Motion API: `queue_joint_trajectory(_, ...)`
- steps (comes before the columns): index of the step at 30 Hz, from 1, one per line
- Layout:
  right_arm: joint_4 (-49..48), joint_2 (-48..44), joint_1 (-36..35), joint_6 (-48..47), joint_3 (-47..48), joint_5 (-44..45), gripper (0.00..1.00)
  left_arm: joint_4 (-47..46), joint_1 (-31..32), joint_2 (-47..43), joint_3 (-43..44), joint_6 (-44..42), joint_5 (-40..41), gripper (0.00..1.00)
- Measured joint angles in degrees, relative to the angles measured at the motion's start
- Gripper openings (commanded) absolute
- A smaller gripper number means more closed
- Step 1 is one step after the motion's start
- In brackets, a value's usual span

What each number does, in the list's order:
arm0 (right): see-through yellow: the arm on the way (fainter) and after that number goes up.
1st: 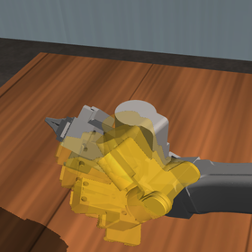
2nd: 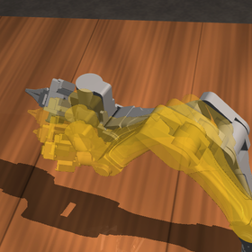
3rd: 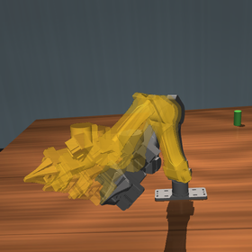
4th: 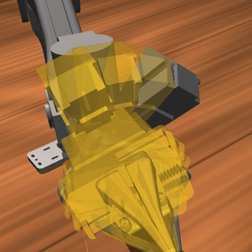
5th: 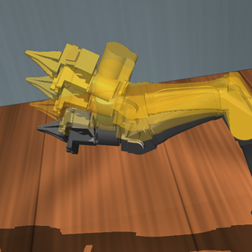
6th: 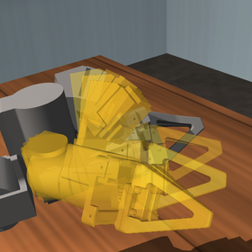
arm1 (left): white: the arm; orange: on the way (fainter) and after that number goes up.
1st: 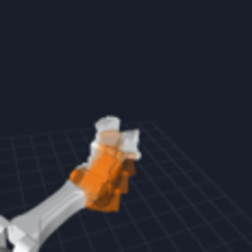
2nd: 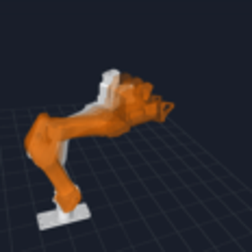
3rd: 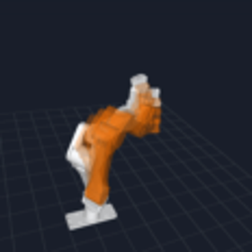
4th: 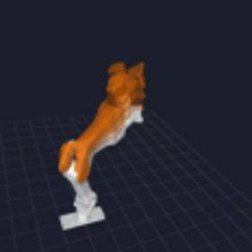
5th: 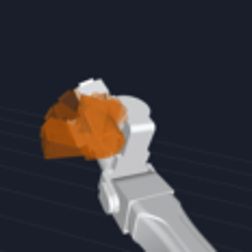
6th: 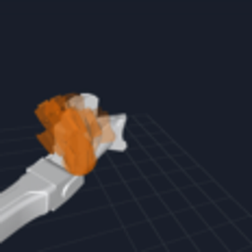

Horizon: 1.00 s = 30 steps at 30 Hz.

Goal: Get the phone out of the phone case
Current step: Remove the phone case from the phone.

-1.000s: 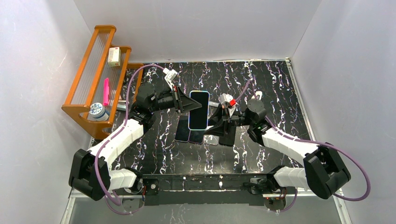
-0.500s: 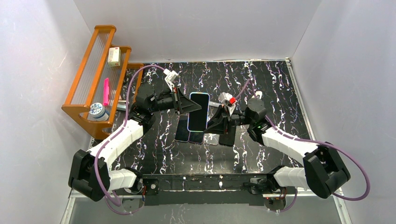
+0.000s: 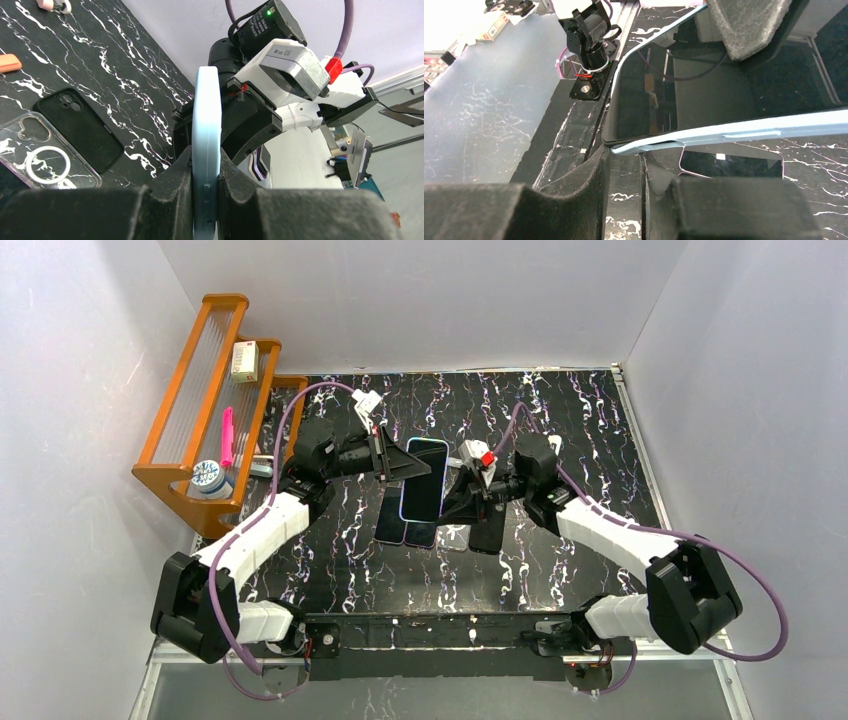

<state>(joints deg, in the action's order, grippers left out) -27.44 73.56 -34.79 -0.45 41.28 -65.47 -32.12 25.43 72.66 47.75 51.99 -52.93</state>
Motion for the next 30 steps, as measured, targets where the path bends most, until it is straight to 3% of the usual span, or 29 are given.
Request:
queue_joint_trajectory(9,8.2,3.0,0.0,-7.7,4.4,1.7,0.01,0.0,-0.6,0.3,0.0,0.0,1.4,0.00)
queue_joint_trajectory(20,15.8,4.5,-0.5,-13.4,7.7,13.9,0.03,-1.0,-0.6,1.6,0.4,-1.1,6.0,0.00)
queue_joint_trajectory(24,13.9,4.3,-0.6,-11.1,6.9,19.2,0.21,-1.0,-0.6,1.6,0.4,-2.6,9.8,0.00)
queue_joint_trajectory(28,5.7,1.6,-0.6,-5.6,1.6,26.0,0.52,1.2,0.0,0.3,0.3,-4.5,17.2,0.00)
queue_joint_trajectory(30,1.4,0.0,-0.6,-2.3,-1.1,29.8,0.60,2.0,0.6,-0.7,-0.1,-4.4,20.8,0.00)
